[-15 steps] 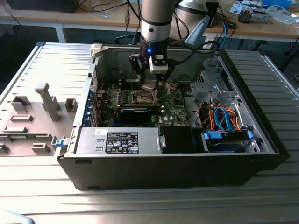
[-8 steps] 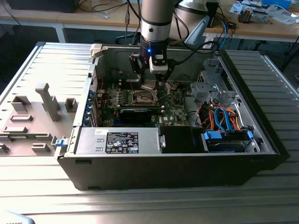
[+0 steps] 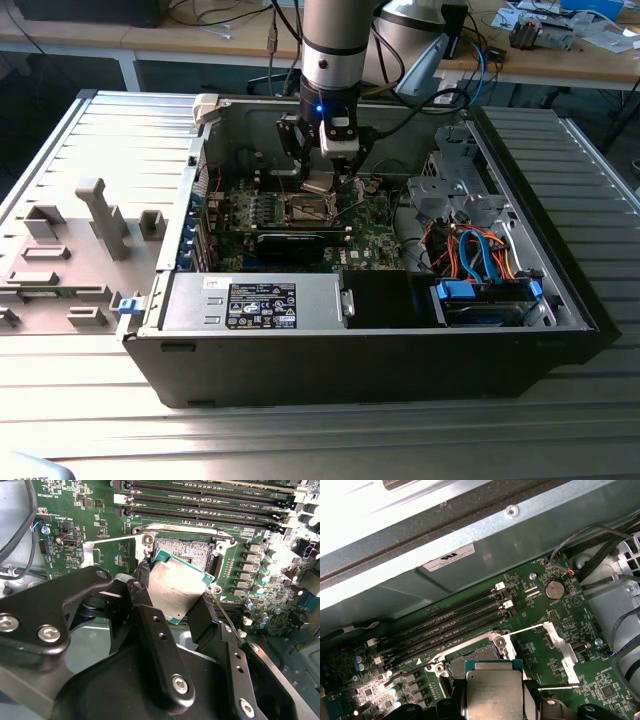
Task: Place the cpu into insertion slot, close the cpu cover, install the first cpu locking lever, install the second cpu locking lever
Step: 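Place the cpu into insertion slot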
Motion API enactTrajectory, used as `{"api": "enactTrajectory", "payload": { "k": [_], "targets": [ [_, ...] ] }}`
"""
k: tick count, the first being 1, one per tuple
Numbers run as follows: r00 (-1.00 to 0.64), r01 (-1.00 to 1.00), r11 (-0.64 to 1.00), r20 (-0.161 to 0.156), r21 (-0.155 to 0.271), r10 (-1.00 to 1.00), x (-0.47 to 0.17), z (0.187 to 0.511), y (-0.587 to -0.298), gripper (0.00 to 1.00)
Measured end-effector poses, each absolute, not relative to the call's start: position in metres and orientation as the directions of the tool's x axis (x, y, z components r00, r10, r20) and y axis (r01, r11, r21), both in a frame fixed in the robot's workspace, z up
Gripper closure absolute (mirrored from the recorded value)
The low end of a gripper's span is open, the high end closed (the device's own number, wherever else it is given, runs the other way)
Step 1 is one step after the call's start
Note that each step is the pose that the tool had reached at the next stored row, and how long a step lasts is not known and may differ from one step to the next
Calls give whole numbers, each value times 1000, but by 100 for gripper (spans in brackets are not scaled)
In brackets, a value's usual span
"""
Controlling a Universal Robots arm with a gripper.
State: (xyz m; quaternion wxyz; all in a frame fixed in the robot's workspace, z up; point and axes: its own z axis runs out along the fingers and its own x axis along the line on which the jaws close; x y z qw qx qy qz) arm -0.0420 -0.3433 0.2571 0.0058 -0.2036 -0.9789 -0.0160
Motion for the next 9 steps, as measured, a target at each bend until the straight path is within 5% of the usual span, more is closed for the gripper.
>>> {"api": "enactTrajectory", "payload": {
  "k": [9],
  "targets": [
    [-904,427,904,18,29,427,-42,257,-343,46]
  ]
}}
